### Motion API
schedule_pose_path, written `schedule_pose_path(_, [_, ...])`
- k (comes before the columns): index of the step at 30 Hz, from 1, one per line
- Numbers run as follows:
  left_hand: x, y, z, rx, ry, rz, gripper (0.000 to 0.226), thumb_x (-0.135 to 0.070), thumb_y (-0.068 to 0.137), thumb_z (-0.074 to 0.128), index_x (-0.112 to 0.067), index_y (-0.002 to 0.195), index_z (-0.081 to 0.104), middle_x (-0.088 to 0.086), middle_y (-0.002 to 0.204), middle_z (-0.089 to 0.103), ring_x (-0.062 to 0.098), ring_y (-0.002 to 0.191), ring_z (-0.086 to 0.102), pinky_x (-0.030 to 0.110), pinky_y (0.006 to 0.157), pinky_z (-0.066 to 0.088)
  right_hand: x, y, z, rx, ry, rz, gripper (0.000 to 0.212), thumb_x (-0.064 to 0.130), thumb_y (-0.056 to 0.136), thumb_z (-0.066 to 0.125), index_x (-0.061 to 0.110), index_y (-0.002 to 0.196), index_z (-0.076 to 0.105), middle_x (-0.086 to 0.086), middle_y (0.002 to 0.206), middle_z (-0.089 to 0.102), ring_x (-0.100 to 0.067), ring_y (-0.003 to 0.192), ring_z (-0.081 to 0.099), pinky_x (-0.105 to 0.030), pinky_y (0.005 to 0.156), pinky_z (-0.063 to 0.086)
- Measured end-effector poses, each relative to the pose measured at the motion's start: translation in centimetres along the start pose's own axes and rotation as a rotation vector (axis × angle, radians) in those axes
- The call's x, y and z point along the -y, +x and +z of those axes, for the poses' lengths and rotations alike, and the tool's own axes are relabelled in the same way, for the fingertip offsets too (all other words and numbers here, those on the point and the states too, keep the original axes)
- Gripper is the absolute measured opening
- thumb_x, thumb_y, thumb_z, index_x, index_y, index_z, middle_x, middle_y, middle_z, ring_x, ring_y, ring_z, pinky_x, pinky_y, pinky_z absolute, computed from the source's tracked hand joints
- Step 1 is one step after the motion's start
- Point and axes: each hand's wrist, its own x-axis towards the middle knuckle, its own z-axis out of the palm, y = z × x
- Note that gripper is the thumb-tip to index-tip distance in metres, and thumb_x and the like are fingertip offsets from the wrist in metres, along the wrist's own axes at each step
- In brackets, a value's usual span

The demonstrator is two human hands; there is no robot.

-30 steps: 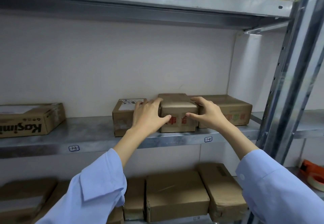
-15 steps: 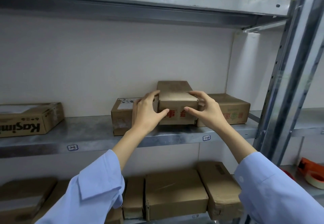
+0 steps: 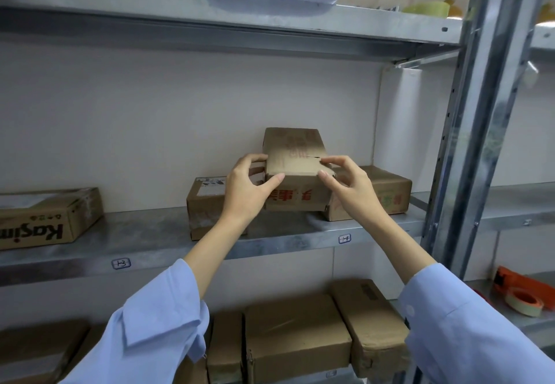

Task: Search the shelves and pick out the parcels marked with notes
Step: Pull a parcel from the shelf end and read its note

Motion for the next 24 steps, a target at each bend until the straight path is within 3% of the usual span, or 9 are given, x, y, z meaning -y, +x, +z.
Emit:
schedule_pose_path(3, [-0.1, 0.0, -0.3, 0.032, -0.059, -0.051, 0.05, -0.023, 0.077, 0.082, -0.019, 0.12, 0.057, -0.011, 0.122, 0.058, 0.004, 0.113, 0.052, 0.003, 0.082, 0.04, -0.1, 0.0, -0.3, 0.022, -0.006, 0.008, 0.033, 0.038, 0.088, 0.07, 0.034, 0.119, 0.06, 0.015, 0.128, 0.059, -0.009, 0.117, 0.057, -0.038, 0.102, 0.047])
schedule_pose_path(6, [-0.1, 0.1, -0.5, 0.082, -0.108, -0.065, 0.066, -0.011, 0.073, 0.084, -0.014, 0.131, 0.05, -0.008, 0.128, 0.054, 0.003, 0.119, 0.049, 0.002, 0.085, 0.039, 0.1, -0.2, -0.5, 0.057, -0.056, -0.017, 0.055, 0.026, 0.087, 0.074, 0.032, 0.137, 0.051, 0.011, 0.14, 0.049, -0.007, 0.128, 0.046, -0.007, 0.089, 0.043])
schedule_pose_path(8, [-0.2, 0.1, -0.5, 0.105, -0.136, -0.057, 0.071, -0.004, 0.073, 0.083, -0.012, 0.134, 0.048, -0.005, 0.133, 0.053, 0.002, 0.119, 0.049, -0.001, 0.078, 0.041, 0.2, -0.1, -0.5, 0.07, -0.058, -0.022, 0.07, 0.018, 0.085, 0.075, 0.031, 0.145, 0.042, 0.01, 0.148, 0.042, -0.003, 0.134, 0.038, 0.002, 0.08, 0.037])
schedule_pose_path(10, [0.0, 0.2, -0.4, 0.108, -0.132, -0.041, 0.074, -0.006, 0.072, 0.083, -0.015, 0.136, 0.047, -0.005, 0.135, 0.053, 0.004, 0.12, 0.05, 0.006, 0.083, 0.046, 0.2, 0.0, -0.3, 0.084, -0.05, -0.033, 0.082, 0.013, 0.083, 0.076, 0.033, 0.15, 0.033, 0.013, 0.152, 0.038, 0.0, 0.137, 0.034, 0.0, 0.084, 0.038])
schedule_pose_path(13, [0.3, 0.3, -0.3, 0.101, -0.11, -0.055, 0.077, -0.014, 0.072, 0.085, -0.02, 0.139, 0.046, -0.007, 0.135, 0.052, 0.008, 0.123, 0.05, 0.033, 0.101, 0.049, 0.3, 0.0, -0.2, 0.105, -0.048, -0.035, 0.094, 0.008, 0.082, 0.077, 0.035, 0.154, 0.022, 0.012, 0.153, 0.036, 0.006, 0.135, 0.034, -0.01, 0.098, 0.037])
schedule_pose_path(15, [0.4, 0.3, -0.2, 0.087, -0.095, -0.066, 0.078, -0.017, 0.072, 0.085, -0.021, 0.14, 0.046, -0.004, 0.135, 0.05, 0.01, 0.123, 0.049, 0.041, 0.104, 0.047, 0.4, 0.0, 0.0, 0.096, -0.041, -0.02, 0.098, 0.007, 0.081, 0.078, 0.035, 0.154, 0.019, 0.008, 0.15, 0.038, 0.013, 0.127, 0.038, 0.001, 0.091, 0.033])
schedule_pose_path(21, [0.5, 0.2, -0.2, 0.09, -0.09, -0.056, 0.076, -0.022, 0.074, 0.084, -0.026, 0.139, 0.045, -0.004, 0.139, 0.041, 0.008, 0.126, 0.045, 0.045, 0.107, 0.044, 0.6, 0.1, 0.2, 0.072, -0.076, 0.008, 0.1, 0.011, 0.082, 0.078, 0.027, 0.156, 0.013, -0.001, 0.141, 0.037, 0.006, 0.111, 0.043, 0.009, 0.08, 0.028])
schedule_pose_path(24, [0.2, 0.2, -0.5, 0.097, -0.097, -0.042, 0.07, -0.022, 0.076, 0.082, -0.025, 0.135, 0.045, -0.01, 0.138, 0.043, 0.005, 0.124, 0.041, 0.042, 0.108, 0.042, 0.9, 0.0, 0.1, 0.07, -0.054, 0.026, 0.097, 0.008, 0.083, 0.076, 0.021, 0.156, 0.014, -0.004, 0.136, 0.036, 0.012, 0.103, 0.045, 0.008, 0.074, 0.031])
